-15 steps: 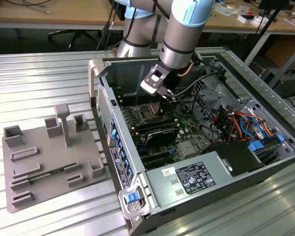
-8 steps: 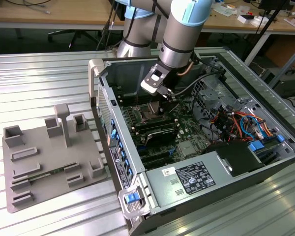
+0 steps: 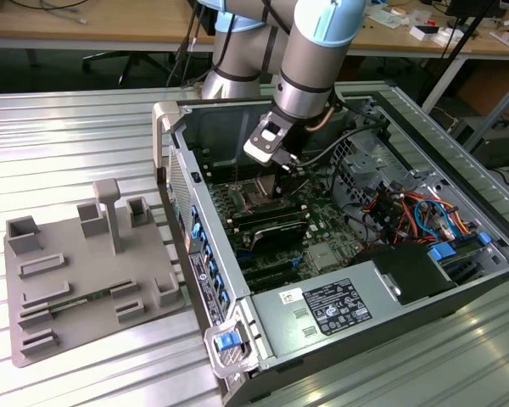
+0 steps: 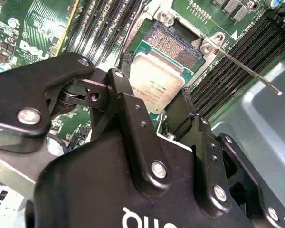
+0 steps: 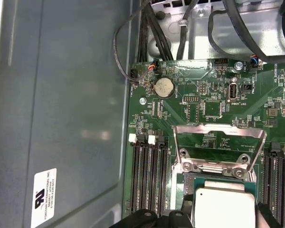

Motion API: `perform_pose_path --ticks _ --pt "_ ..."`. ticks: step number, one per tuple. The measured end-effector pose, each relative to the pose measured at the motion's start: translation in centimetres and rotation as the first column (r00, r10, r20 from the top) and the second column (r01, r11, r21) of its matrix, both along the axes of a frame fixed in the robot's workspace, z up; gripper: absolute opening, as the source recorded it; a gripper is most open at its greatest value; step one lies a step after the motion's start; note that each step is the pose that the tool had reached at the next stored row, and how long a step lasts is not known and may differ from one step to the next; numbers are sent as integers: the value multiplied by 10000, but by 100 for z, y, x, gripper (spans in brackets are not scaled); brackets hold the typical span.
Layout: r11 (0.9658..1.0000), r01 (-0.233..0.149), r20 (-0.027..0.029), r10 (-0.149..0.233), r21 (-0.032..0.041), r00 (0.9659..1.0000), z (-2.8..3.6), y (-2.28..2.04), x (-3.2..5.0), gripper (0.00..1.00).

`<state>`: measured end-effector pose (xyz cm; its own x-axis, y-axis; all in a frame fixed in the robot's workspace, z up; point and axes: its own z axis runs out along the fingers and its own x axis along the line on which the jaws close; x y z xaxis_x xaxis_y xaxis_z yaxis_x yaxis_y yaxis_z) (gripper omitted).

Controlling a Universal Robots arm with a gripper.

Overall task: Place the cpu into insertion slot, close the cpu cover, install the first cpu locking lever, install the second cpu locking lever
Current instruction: 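Place the cpu into insertion slot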

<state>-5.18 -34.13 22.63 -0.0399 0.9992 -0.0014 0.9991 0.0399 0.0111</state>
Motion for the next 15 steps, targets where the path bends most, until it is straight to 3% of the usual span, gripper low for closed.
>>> perform_pose_path --ticks 15 --pt "10000 0 0 0 0 10000 -35 0 -12 55"
